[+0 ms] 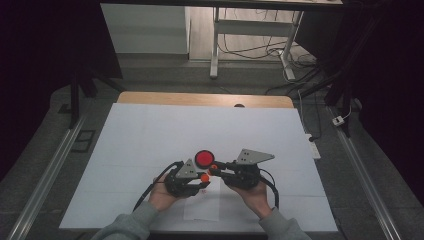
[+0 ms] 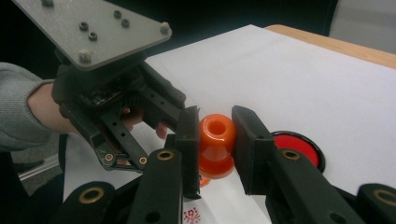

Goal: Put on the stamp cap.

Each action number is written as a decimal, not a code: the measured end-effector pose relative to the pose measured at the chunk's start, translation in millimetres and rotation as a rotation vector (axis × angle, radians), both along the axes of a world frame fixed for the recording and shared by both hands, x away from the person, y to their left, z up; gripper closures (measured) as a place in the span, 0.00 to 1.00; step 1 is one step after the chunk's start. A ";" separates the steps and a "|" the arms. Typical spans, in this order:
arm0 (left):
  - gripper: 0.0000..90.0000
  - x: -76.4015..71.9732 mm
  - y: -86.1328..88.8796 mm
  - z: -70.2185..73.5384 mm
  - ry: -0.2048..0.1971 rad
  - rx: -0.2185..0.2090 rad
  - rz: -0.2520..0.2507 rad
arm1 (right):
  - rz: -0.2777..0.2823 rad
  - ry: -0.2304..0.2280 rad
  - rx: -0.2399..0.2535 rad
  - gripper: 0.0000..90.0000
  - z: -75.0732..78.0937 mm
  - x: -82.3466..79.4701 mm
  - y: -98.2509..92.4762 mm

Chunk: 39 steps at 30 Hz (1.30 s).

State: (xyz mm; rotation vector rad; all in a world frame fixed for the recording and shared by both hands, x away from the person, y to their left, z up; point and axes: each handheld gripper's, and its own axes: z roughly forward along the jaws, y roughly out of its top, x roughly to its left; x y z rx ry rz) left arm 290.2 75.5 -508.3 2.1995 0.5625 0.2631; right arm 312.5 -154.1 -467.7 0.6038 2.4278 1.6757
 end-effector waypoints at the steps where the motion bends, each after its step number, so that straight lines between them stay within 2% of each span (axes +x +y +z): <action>1: 0.71 -0.1 0.0 0.0 -0.002 0.001 0.000 | 0.004 0.003 -0.003 0.80 -0.6 -0.1 1.3; 39: 0.71 -4.3 -2.4 3.4 -0.029 -0.021 -0.004 | 0.039 0.022 -0.033 0.79 -10.6 -3.2 11.7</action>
